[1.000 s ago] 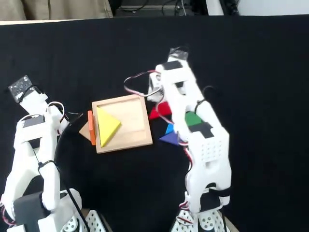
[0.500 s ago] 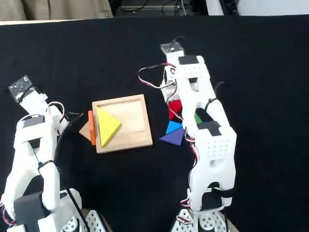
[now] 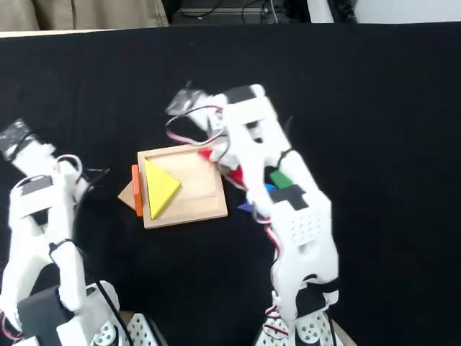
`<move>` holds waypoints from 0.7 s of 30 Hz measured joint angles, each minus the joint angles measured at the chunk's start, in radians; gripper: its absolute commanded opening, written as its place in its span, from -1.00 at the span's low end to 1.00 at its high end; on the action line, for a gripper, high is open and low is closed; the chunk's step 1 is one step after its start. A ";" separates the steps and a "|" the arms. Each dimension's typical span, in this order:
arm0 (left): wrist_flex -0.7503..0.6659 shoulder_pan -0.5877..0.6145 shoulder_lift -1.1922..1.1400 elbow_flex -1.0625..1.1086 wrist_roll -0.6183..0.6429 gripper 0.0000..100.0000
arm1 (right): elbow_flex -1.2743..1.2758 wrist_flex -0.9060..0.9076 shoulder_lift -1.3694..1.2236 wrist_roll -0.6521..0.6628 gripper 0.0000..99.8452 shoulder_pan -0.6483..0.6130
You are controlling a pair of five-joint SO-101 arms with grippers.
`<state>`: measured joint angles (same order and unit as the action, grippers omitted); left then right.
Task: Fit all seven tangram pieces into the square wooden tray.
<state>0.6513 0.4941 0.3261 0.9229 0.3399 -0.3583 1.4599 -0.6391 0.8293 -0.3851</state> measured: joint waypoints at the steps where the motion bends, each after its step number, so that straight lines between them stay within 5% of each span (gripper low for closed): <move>1: 0.002 0.023 0.000 0.000 -0.005 -0.87 | 0.000 0.014 0.000 0.015 -0.67 -0.023; 8: 0.075 0.143 0.000 0.017 -0.160 -0.87 | 0.000 0.052 0.000 0.150 -0.67 -0.140; 21: -0.009 0.196 0.008 0.081 -0.176 -0.87 | 0.000 0.152 0.186 0.201 -0.77 -0.210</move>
<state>0.6421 0.6905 0.3337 1.0042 0.1634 -0.3583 1.6118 -0.4534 1.0303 -0.5953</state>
